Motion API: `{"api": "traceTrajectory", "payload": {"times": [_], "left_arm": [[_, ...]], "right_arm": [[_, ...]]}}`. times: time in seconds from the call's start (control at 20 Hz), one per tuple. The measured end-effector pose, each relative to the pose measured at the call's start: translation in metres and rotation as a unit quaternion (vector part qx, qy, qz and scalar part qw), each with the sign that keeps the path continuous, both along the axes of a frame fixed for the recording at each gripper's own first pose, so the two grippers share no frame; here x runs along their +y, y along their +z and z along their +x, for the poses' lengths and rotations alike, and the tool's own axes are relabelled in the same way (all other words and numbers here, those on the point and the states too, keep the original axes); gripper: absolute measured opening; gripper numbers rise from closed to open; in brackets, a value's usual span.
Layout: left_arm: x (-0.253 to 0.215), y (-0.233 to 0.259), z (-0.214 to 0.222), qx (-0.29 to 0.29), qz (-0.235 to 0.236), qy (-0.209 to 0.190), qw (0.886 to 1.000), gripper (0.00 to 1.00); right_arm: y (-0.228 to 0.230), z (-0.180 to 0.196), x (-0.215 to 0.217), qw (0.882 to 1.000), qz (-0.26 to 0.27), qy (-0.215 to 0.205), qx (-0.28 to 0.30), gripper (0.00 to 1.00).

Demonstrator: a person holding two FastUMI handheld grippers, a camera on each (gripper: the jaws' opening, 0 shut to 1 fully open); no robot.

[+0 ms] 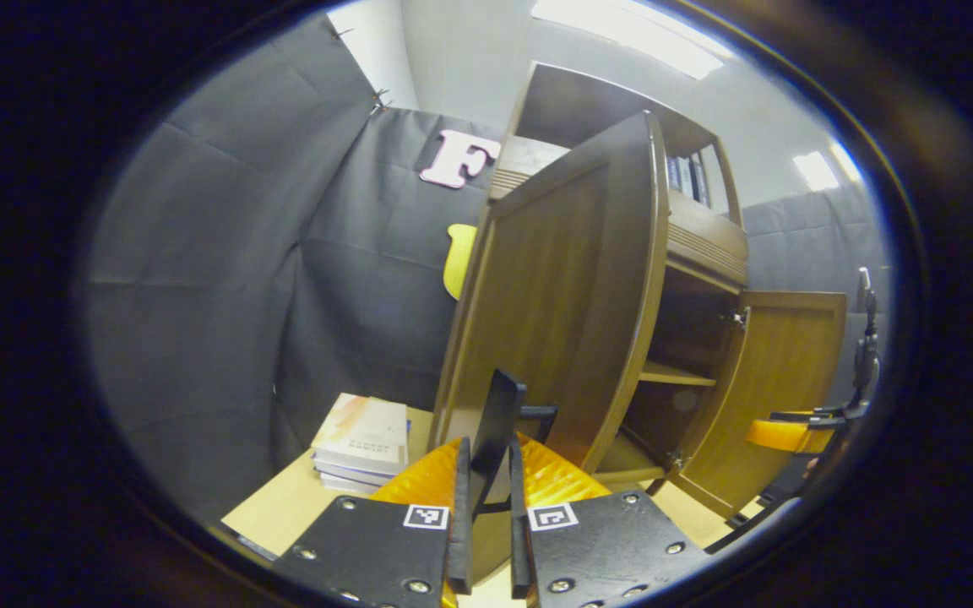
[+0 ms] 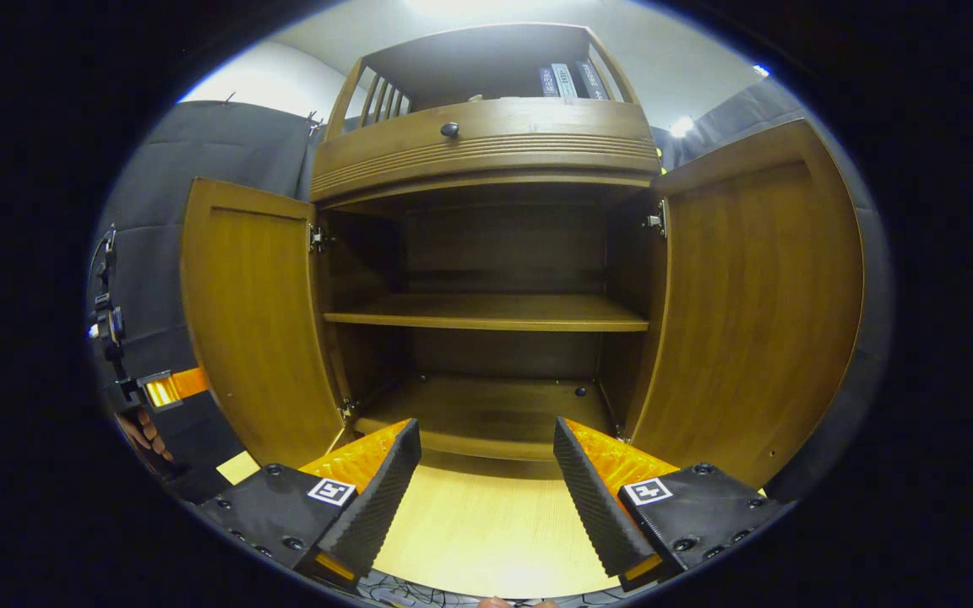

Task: Open the right door of the double-door shoe cabinet with the right hand, and open the left door with the left hand.

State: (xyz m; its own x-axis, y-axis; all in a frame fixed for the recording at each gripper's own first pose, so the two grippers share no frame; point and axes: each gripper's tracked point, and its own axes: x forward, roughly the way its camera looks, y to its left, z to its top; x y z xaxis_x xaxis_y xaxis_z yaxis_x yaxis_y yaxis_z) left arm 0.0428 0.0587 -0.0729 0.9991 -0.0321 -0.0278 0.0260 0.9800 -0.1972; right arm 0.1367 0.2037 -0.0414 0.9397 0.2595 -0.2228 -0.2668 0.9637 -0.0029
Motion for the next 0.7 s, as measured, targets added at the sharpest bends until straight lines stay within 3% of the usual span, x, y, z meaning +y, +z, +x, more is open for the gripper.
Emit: {"api": "traceTrajectory", "payload": {"times": [0.2,0.25,0.35,0.45,0.6,0.7], "left_arm": [[0.042,-0.001,-0.004,-0.001,0.025,-0.011,1.0,0.21],[0.053,-0.001,-0.003,-0.001,0.033,-0.009,0.999,0.17],[0.072,0.001,-0.002,0.0,0.04,-0.004,0.999,0.2],[0.081,0.001,-0.002,0.0,0.05,-0.012,0.999,0.17],[0.084,0.0,0.003,0.0,0.069,-0.021,0.997,0.21],[0.083,0.001,0.002,-0.002,0.065,-0.02,0.998,0.2]], "right_arm": [[0.001,0.008,-0.011,1.0,0.0,-0.015,0.004,1.0],[0.0,0.009,-0.012,1.0,-0.002,-0.018,0.005,0.99],[0.002,0.012,-0.017,1.0,-0.008,-0.026,0.001,0.96],[0.004,0.015,-0.021,0.999,-0.007,-0.033,0.002,0.96],[0.006,0.016,-0.029,0.999,-0.008,-0.046,0.01,1.0],[0.009,0.015,-0.035,0.998,-0.014,-0.055,0.009,0.96]]}}
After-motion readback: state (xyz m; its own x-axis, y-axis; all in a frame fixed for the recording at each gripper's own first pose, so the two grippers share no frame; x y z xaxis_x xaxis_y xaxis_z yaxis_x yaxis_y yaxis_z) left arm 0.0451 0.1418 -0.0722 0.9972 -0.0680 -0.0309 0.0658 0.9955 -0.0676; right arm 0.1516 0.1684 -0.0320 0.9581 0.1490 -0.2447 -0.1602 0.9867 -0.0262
